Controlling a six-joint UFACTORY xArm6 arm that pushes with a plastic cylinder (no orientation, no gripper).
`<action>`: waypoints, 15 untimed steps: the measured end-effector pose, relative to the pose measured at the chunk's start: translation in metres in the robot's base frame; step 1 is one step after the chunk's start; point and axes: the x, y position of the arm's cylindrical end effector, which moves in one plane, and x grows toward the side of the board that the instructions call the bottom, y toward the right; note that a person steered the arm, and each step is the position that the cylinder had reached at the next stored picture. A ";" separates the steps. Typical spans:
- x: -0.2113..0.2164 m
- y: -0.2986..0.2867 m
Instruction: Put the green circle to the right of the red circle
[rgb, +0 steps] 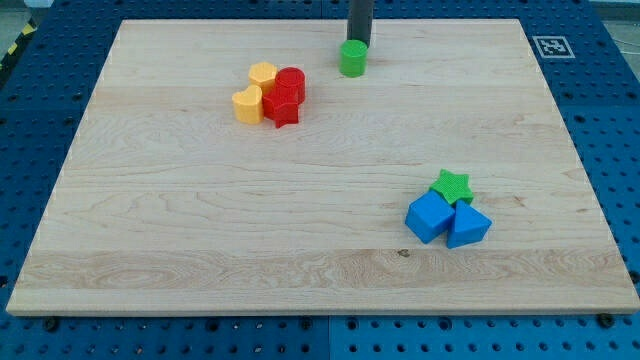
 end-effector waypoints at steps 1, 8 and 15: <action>-0.002 -0.001; -0.011 -0.001; 0.034 -0.018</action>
